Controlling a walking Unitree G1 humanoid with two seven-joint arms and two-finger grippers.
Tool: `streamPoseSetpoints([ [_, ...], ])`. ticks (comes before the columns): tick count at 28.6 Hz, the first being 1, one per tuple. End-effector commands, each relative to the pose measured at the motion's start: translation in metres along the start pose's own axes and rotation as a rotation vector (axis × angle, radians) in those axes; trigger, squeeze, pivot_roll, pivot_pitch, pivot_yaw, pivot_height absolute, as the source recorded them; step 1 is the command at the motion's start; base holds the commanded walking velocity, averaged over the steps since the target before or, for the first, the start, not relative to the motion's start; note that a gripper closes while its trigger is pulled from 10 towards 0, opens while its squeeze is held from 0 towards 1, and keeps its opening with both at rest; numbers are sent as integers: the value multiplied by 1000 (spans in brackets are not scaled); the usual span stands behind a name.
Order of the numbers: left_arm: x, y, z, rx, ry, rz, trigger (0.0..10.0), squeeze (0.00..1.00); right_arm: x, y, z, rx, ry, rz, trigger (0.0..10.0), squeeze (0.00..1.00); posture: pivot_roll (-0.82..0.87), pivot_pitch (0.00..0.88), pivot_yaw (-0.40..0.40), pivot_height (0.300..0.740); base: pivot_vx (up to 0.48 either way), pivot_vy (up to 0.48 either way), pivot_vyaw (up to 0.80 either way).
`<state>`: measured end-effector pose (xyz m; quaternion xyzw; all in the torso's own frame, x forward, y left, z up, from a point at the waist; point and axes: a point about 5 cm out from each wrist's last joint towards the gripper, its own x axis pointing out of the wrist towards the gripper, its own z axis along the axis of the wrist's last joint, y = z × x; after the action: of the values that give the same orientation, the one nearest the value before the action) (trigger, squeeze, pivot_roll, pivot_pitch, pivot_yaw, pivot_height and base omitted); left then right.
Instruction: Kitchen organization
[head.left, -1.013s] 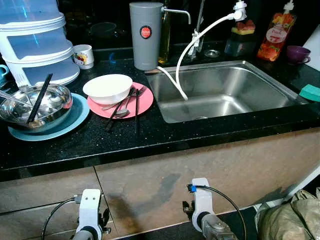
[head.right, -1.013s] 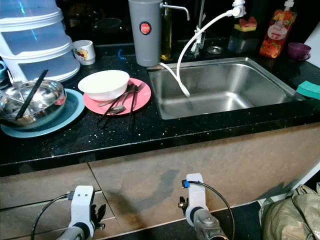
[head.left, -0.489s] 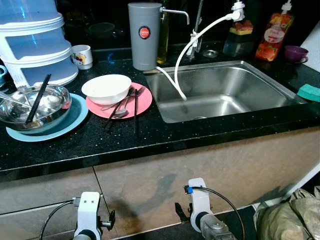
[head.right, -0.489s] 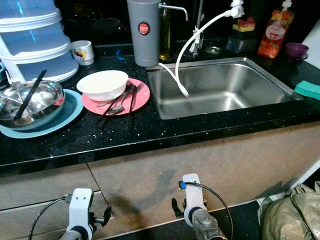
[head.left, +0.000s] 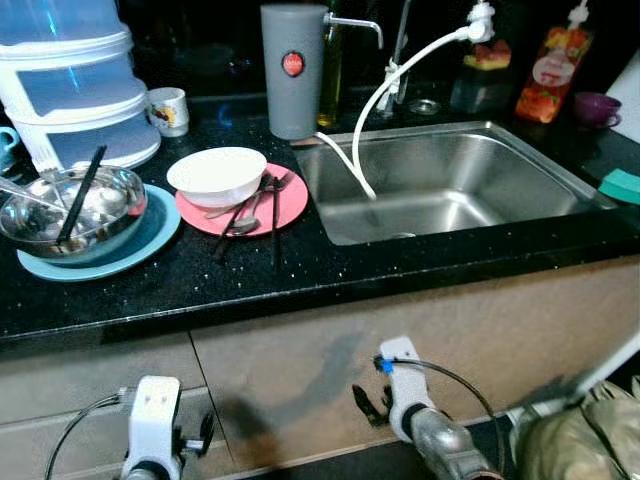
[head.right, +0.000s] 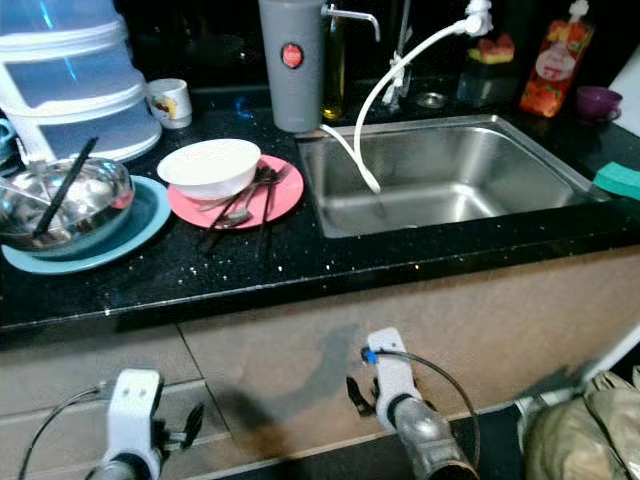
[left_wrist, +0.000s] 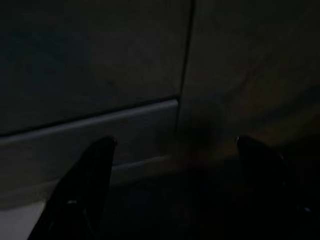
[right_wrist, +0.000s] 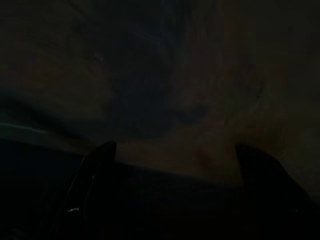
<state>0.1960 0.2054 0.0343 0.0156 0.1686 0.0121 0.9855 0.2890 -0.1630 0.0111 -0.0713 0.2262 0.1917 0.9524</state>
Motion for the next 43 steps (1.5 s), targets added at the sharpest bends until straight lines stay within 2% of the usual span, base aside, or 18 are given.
streamPoseSetpoints([
  [1,-6,2,5,-9,-14,6,10000,0,-3,0,6,-16,-15,49,10000,0,31,78,-12,740,0,0,0],
  [4,-15,2,15,8,-49,14,10000,0,-10,-3,18,15,-68,95,10000,0,34,90,-18,740,0,0,0],
  [9,-22,3,20,42,-41,31,10000,0,-16,-4,28,32,-106,151,10000,0,32,97,-11,740,0,0,0],
  [12,-33,1,36,77,-73,61,10000,0,-28,0,49,70,-185,284,10000,0,31,103,-9,740,0,0,0],
  [14,-33,1,36,77,-73,61,10000,0,-28,0,49,70,-185,284,10000,0,31,103,-9,740,0,0,0],
  [15,-36,-1,44,74,-108,53,10000,0,-33,0,57,78,-214,331,10000,0,31,103,-9,740,0,0,0],
  [16,-36,-1,44,74,-108,53,10000,0,-33,0,57,78,-214,331,10000,0,31,103,-9,740,0,0,0],
  [19,-39,-4,59,99,-131,47,10000,0,-46,1,77,29,-248,476,10000,0,31,103,-9,740,0,0,0],
  [21,-39,-4,59,99,-131,47,10000,0,-46,1,77,29,-248,476,10000,0,31,103,-9,740,0,0,0],
  [23,-40,-9,67,93,-151,30,10000,0,-57,3,84,-20,-232,570,10000,0,38,112,-8,740,0,0,0],
  [26,-43,-18,80,91,-184,11,10000,0,-75,7,93,-34,-207,723,10000,0,36,114,-5,740,0,0,0],
  [28,-45,-24,90,93,-211,2,10000,0,-85,9,101,-8,-213,798,10000,0,36,114,-5,740,0,0,0],
  [29,-45,-24,90,93,-211,2,10000,0,-85,9,101,-8,-213,798,10000,0,36,114,-5,740,0,0,0],
  [32,-52,-28,106,128,-239,-14,10000,0,-97,9,121,114,-283,902,10000,0,41,114,-6,740,0,0,0],
  [35,-54,-29,110,134,-251,-17,10000,0,-98,8,128,143,-314,918,10000,0,41,114,-6,740,0,0,0],
  [38,-58,-27,125,140,-299,-4,10000,0,-100,8,148,185,-424,925,10000,0,46,113,-7,740,0,0,0],
  [39,-58,-27,125,140,-299,-4,10000,0,-100,8,148,185,-424,925,10000,0,46,113,-7,740,0,0,0],
  [43,-56,-18,143,143,-356,24,10000,0,-97,8,173,210,-546,889,10000,0,52,106,-8,740,0,0,0],
])
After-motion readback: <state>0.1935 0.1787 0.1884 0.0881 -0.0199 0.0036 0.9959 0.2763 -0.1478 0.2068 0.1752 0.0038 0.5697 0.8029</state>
